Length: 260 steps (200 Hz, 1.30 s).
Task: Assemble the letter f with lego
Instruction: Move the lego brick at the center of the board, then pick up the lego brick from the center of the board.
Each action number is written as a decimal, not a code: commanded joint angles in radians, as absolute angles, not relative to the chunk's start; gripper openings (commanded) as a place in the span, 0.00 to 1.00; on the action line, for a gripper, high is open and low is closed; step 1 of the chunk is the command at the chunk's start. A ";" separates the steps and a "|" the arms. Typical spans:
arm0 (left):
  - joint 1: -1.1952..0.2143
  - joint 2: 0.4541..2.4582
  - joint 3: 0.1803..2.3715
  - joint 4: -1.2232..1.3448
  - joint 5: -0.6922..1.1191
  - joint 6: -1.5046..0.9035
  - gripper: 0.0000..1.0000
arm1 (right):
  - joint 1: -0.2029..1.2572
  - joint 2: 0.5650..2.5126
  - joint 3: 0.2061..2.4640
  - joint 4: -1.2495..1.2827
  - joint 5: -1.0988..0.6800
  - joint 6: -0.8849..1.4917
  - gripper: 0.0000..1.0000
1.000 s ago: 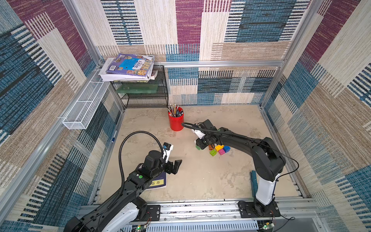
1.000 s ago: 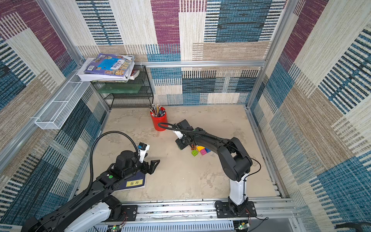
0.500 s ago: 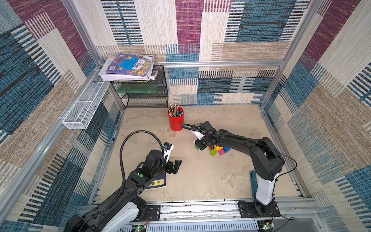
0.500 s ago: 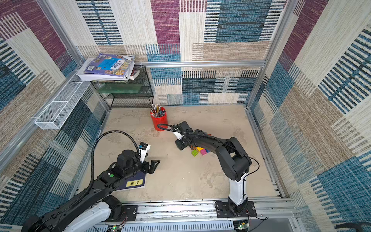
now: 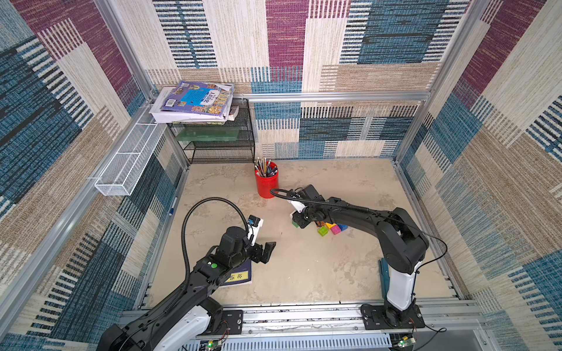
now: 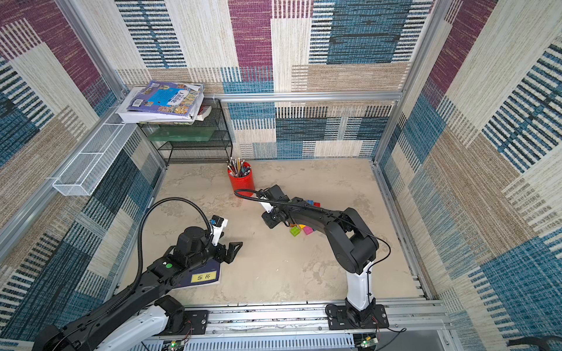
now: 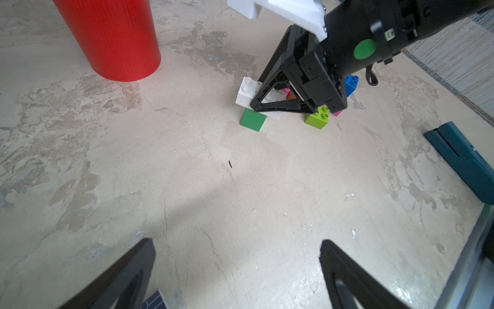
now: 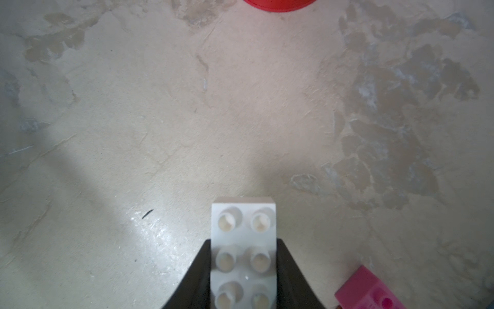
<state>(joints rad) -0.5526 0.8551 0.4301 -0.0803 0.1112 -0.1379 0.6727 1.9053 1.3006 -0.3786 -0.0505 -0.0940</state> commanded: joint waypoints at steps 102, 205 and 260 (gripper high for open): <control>-0.552 0.847 0.448 -0.088 0.192 -0.116 0.99 | 0.641 1.814 1.310 -0.389 -0.016 -0.017 0.57; -0.556 0.857 0.443 -0.049 0.374 -0.069 0.99 | 0.516 1.825 1.239 -0.388 0.069 0.135 0.59; -0.558 0.859 0.443 -0.048 0.367 -0.071 0.99 | 0.509 1.895 1.256 -0.393 0.089 0.156 0.60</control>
